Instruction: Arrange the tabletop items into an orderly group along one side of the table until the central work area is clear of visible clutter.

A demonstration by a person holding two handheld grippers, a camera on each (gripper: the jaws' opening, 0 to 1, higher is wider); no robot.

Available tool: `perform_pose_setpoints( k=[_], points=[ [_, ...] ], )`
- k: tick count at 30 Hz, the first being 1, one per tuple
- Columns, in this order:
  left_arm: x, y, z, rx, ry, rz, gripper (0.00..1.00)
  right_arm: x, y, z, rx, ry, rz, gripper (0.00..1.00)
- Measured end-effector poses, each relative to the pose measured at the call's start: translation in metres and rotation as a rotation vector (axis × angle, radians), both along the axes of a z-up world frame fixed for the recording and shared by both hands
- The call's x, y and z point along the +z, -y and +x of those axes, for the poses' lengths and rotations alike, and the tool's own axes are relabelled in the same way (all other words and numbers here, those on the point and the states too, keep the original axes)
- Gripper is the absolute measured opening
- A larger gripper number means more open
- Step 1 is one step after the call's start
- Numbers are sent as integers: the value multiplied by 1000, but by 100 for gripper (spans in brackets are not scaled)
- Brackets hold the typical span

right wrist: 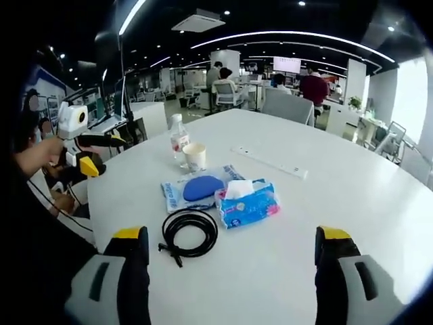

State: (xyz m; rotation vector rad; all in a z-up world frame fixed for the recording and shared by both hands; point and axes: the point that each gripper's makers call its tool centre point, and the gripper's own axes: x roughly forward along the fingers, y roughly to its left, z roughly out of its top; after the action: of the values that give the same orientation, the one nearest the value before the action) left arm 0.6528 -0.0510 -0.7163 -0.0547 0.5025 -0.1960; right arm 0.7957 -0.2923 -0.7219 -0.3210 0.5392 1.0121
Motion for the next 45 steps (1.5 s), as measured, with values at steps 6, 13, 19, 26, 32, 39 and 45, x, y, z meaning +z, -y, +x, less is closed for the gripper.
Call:
perform_pose_setpoints(
  k=[6,13,19,26,32,39,45],
  points=[
    [3,-1,0,6,9,3,98,2,-3,0,2,3,3,98],
    [0,-4,1,9,12,-1,98,0,-3,0,5,2,1,98],
    [-4,-6,1,10,8,-3,98,3,-2,3,-1,4,8,98],
    [-2,-7,4,29,6,2,98,5,-4,6,2,0,17,98],
    [-4,3,7,21,-1,1,98,2,-6,9,15,-7,11,98],
    [-5,5,12,15,-6,1,98,-1,-3,16,9,-14,15,99],
    [-5,6,21,45,-15,-1,98,-5,-2,23,24,-17,4,99]
  ],
)
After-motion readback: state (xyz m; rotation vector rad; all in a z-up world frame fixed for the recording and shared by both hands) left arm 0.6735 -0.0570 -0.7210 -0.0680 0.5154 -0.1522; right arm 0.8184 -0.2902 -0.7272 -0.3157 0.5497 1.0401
